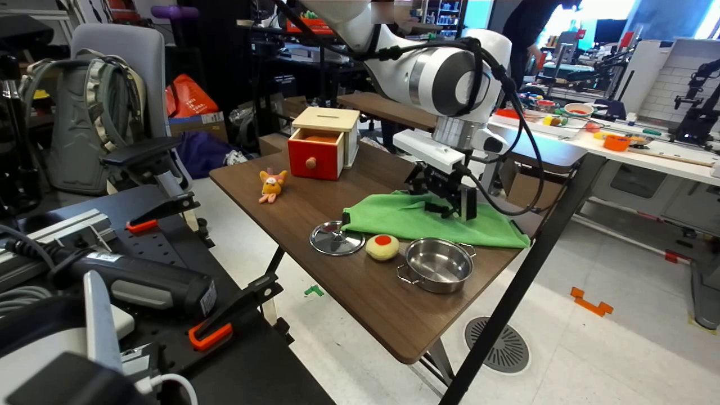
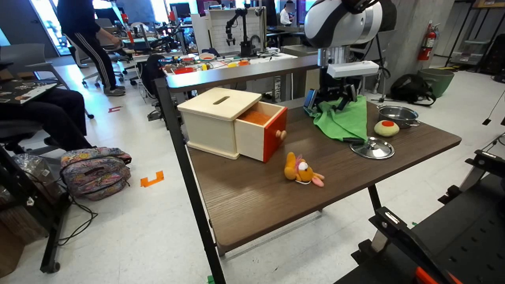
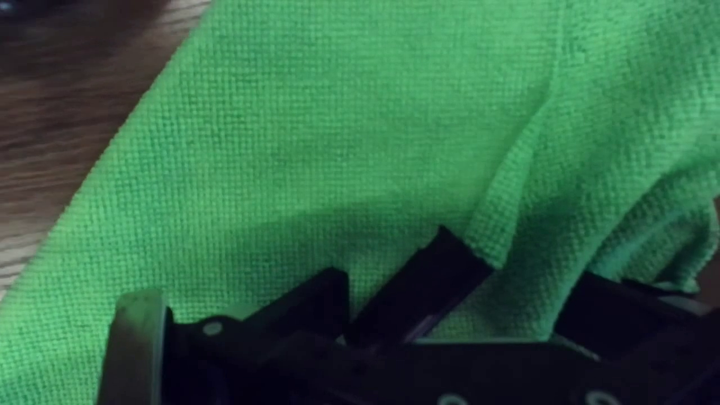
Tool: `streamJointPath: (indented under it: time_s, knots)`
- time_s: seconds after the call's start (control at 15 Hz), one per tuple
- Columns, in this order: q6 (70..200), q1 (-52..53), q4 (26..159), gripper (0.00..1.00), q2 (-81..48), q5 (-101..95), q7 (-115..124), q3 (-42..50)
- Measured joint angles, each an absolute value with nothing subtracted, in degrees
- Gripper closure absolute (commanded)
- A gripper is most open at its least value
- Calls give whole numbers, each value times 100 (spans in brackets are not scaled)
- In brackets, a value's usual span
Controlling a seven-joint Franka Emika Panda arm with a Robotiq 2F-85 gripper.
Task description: Use the green towel to wipe the tabletop
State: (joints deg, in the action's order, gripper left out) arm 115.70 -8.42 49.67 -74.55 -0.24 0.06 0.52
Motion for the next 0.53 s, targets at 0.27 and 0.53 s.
streamJointPath:
  time_s: [0.27, 0.53]
  knots:
    - [11571, -1044, 4923, 0, -7473, 5, -16, 32]
    - [11586, -1083, 4950, 0, -7437, 2, -24, 29]
